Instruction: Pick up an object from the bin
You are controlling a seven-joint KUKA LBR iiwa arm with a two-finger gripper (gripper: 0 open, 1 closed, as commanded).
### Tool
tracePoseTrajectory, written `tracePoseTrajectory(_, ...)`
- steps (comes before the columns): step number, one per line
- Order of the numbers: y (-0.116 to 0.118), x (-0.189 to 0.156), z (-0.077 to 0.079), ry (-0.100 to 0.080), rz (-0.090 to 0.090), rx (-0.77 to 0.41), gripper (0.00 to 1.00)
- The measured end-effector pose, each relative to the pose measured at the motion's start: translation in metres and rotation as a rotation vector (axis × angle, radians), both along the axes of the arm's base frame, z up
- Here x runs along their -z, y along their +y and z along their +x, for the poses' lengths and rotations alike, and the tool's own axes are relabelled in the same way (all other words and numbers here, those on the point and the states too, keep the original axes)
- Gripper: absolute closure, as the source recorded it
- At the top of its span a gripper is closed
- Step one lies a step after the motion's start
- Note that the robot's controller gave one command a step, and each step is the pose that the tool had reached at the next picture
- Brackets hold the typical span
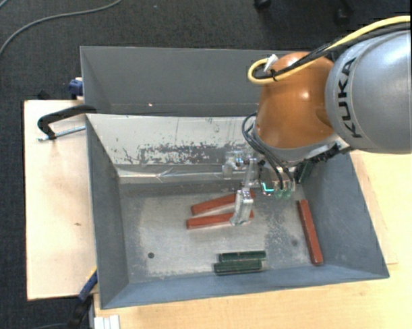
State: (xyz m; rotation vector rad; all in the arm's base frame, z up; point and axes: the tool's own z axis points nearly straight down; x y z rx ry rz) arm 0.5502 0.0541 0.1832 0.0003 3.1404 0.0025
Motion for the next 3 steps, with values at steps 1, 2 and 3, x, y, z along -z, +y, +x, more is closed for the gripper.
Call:
tracePoseTrajectory(1,0.005,0.116,0.003,0.007,-0.001,-0.165,0.00)
tracePoseTrajectory(2,0.005,0.111,0.005,-0.001,0.000,-0.163,1.00)
tracePoseTrajectory(3,0.000,-0.047,0.017,-0.014,-0.001,-0.168,1.00)
